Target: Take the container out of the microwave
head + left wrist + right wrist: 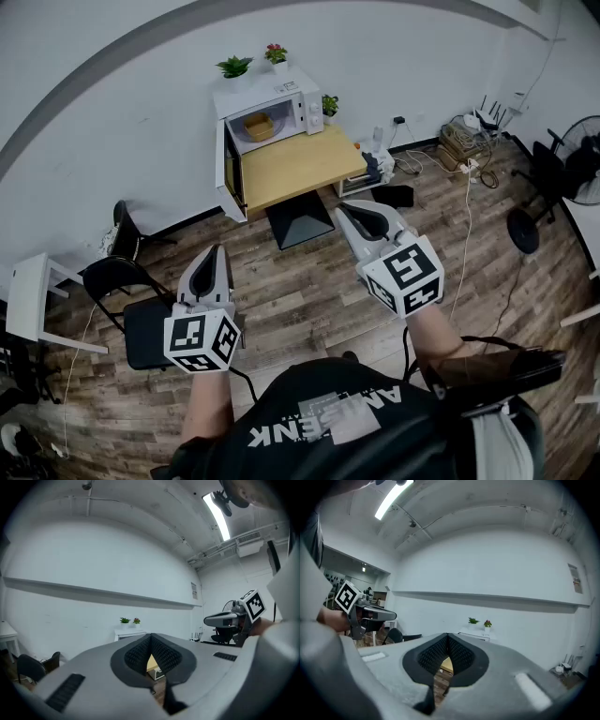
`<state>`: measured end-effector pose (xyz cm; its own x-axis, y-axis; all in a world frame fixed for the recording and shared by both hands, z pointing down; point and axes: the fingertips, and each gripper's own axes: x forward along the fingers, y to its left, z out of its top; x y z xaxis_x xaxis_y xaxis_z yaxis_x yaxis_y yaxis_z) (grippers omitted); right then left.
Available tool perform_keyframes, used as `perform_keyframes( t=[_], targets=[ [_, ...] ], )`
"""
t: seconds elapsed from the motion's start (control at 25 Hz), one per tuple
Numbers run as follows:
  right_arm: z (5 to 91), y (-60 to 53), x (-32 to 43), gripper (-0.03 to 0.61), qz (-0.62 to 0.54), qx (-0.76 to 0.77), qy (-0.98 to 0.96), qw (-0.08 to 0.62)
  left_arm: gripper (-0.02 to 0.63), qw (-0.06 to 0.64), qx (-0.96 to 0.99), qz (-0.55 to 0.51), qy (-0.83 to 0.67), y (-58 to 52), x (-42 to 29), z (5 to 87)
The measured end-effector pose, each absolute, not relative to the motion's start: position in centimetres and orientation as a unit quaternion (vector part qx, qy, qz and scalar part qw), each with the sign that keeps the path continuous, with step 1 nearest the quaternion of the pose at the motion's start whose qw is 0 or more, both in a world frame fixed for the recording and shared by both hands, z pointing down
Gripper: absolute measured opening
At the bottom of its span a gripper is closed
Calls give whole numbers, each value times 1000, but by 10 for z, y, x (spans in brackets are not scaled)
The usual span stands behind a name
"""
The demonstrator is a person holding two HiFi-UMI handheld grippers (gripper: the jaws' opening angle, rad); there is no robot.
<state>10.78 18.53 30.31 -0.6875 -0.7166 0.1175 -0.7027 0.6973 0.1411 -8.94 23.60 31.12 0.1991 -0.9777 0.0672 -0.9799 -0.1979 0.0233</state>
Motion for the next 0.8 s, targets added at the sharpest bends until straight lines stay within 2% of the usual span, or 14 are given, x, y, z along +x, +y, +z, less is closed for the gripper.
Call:
perform_keyframes(
  t=[0.48,0.8],
  targets=[
    [300,183,130,6,-49,403,-912,60,2,34,769,18,-638,240,-70,314],
    [314,178,154,6,-40,392,-916,74,2,33,767,19,-640,232,-45,318]
  ],
)
